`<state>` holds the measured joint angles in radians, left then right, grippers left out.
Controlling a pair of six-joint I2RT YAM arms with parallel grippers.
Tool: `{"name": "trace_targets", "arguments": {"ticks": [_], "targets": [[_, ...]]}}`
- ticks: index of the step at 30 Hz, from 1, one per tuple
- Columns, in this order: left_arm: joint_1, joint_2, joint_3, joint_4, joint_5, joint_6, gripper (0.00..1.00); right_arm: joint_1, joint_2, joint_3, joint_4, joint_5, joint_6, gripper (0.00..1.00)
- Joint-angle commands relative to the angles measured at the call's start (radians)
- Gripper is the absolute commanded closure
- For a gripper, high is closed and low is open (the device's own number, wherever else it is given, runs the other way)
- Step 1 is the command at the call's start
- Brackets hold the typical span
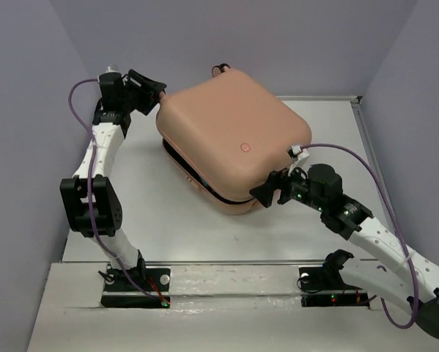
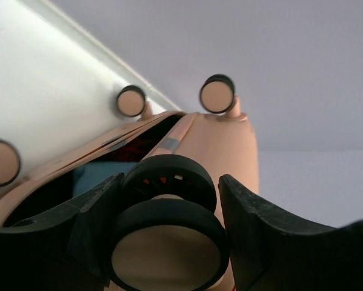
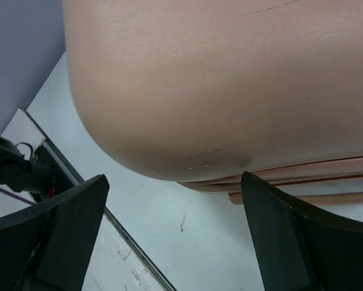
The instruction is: Pack the luggage
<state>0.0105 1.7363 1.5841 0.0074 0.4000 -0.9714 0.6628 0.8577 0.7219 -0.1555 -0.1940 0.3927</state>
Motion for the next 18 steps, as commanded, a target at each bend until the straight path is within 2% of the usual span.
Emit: {"name": "trace_targets", "arguments": {"ticks": [1,2,3,4,5,7,8,10,14,18], "targets": [[0.022,-0.198,-0.122,0.1,0.06,0.062,0.94,0.006,-0.103,-0.038,-0.071,0.114,0.029,0.09],[0.028,-0.222,-0.189,0.104,0.066,0.072,0.94,0.006,-0.118,-0.05,-0.087,0.154,0.04,0.19],[0.031,-0.231,-0.225,0.109,0.069,0.077,0.94,0.006,-0.132,-0.056,-0.114,0.178,0.047,0.25],[0.035,-0.248,-0.281,0.124,0.075,0.083,0.94,0.006,-0.155,-0.064,-0.128,0.25,0.07,0.41],[0.039,-0.253,-0.308,0.135,0.083,0.082,0.94,0.006,-0.166,-0.071,-0.142,0.286,0.083,0.51],[0.049,-0.259,-0.352,0.167,0.089,0.079,0.94,0.006,-0.19,-0.098,-0.173,0.356,0.118,0.65],[0.052,-0.256,-0.384,0.175,0.095,0.077,0.94,0.006,-0.221,-0.111,-0.177,0.407,0.141,0.76],[0.059,-0.242,-0.407,0.195,0.097,0.077,0.94,0.006,-0.264,-0.14,-0.191,0.474,0.169,0.8],[0.069,-0.186,-0.379,0.201,0.103,0.083,0.94,0.006,-0.296,-0.182,-0.202,0.574,0.187,0.8],[0.071,-0.132,-0.36,0.201,0.111,0.094,0.94,0.006,-0.191,-0.188,-0.171,0.521,0.169,0.79]]}}
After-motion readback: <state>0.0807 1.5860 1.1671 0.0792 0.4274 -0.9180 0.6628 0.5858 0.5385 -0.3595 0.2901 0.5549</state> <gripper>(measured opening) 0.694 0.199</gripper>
